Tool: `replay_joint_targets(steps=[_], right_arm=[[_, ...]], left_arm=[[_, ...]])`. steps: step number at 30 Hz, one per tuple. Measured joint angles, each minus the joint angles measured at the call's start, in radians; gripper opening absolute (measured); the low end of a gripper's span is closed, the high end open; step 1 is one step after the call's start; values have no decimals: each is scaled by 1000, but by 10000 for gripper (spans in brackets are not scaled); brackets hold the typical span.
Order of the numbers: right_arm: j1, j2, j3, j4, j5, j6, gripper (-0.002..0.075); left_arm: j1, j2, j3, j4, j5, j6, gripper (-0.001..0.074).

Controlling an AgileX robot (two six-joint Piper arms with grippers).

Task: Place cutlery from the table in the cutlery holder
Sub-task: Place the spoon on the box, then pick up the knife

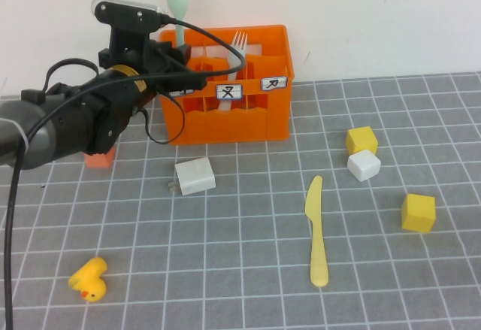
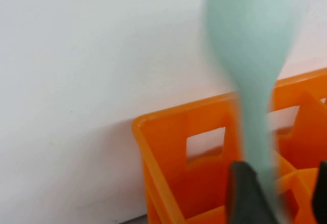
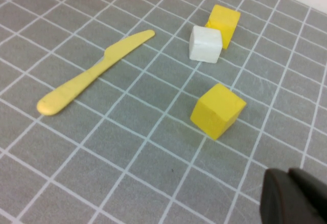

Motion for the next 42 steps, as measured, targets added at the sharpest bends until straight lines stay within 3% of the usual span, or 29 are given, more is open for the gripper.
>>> replay_joint_targets(steps=[5,12,15,19,22,29,35,42], right_arm=[[0,0,0,0,0,0,-3],[0,0,0,0,0,0,-3],[0,0,0,0,23,-3,-3],[0,0,0,-2,90,-33,-3],[0,0,-21,-6,129,-42,-3],[2,47,-166,-6,227,-36,-3],[7,150,-344,29,263,-10,-3],[7,405,-459,44,293,-1,-3]], left_arm=[[0,0,0,22,-6,0,379],[0,-42,0,28,-1,0,406],[0,-121,0,30,18,0,345],[0,-274,0,80,81,39,129],[0,-423,-8,133,177,75,36],[0,-729,-58,136,519,-36,3],[0,-930,-49,-4,822,-34,1],[0,-1158,183,-249,869,152,0]])
